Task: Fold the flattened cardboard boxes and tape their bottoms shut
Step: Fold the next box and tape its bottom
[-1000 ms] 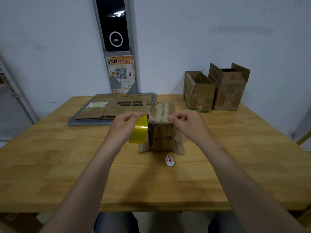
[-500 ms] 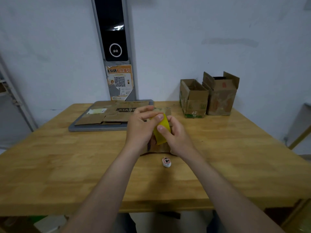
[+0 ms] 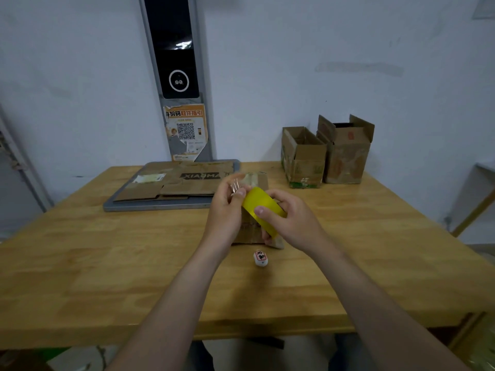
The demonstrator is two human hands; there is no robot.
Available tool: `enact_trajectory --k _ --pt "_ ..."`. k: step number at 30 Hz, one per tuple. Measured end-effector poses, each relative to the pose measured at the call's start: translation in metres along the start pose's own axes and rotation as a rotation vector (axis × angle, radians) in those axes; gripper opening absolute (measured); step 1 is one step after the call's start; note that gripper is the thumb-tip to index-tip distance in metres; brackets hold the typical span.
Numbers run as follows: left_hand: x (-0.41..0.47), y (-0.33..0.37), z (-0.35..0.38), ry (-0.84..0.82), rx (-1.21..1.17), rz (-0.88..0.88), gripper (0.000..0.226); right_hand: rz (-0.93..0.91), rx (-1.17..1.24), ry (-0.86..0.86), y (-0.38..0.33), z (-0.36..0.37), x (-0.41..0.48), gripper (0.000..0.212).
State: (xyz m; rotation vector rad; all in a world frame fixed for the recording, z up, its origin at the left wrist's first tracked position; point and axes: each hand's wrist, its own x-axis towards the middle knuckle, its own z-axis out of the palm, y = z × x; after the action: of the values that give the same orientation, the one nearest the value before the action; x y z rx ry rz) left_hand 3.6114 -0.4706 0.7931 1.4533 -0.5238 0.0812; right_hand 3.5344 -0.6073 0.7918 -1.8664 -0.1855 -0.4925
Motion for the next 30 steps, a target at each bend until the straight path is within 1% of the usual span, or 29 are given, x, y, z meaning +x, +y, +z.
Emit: enact_trajectory --k 3,4,6,7,8,10,11,12,15,17,22,25,28,30 --pt "0.004 -0.001 -0.001 -0.006 -0.032 -0.066 0.034 -0.045 -0.064 0.032 0.004 -0.002 0.000 0.012" --pt "0.007 0.000 -0.003 -0.026 -0.045 -0.103 0.043 -0.051 -0.121 0.029 0.005 -0.005 0.001 0.013" --pt "0.016 0.002 -0.011 -0.066 -0.065 -0.199 0.078 -0.052 -0.221 -0.009 0.007 -0.011 0.003 0.016" --pt "0.019 0.004 -0.015 -0.097 -0.020 -0.232 0.082 -0.042 -0.240 -0.039 0.007 -0.015 0.004 0.017" --pt "0.023 0.008 -0.019 -0.133 0.059 -0.244 0.073 -0.035 -0.266 -0.072 0.007 -0.020 0.006 0.019" --pt "0.028 0.014 -0.026 -0.163 0.208 -0.254 0.038 -0.062 -0.385 -0.130 0.005 -0.029 0.011 0.024" --pt "0.030 0.017 -0.028 -0.161 0.245 -0.245 0.022 -0.083 -0.439 -0.154 0.003 -0.033 0.014 0.029" --pt "0.032 0.019 -0.030 -0.164 0.250 -0.238 0.012 -0.101 -0.474 -0.166 -0.001 -0.036 0.017 0.033" --pt "0.036 0.024 -0.031 -0.185 0.175 -0.246 0.010 -0.120 -0.562 -0.168 -0.013 -0.043 0.024 0.042" --pt "0.037 0.027 -0.031 -0.182 0.173 -0.258 0.011 -0.116 -0.610 -0.180 -0.021 -0.045 0.027 0.040" --pt "0.039 0.026 -0.030 -0.109 0.151 -0.213 0.011 -0.068 -0.526 -0.205 -0.029 -0.052 0.026 0.024" --pt "0.040 0.022 -0.027 -0.070 0.156 -0.137 0.010 -0.052 -0.522 -0.211 -0.031 -0.054 0.025 0.025" --pt "0.039 0.016 -0.022 -0.025 0.191 -0.069 0.012 -0.034 -0.454 -0.208 -0.033 -0.055 0.024 0.021" --pt "0.039 0.013 -0.023 0.014 0.204 -0.040 0.017 0.023 -0.465 -0.189 -0.034 -0.055 0.026 0.025"
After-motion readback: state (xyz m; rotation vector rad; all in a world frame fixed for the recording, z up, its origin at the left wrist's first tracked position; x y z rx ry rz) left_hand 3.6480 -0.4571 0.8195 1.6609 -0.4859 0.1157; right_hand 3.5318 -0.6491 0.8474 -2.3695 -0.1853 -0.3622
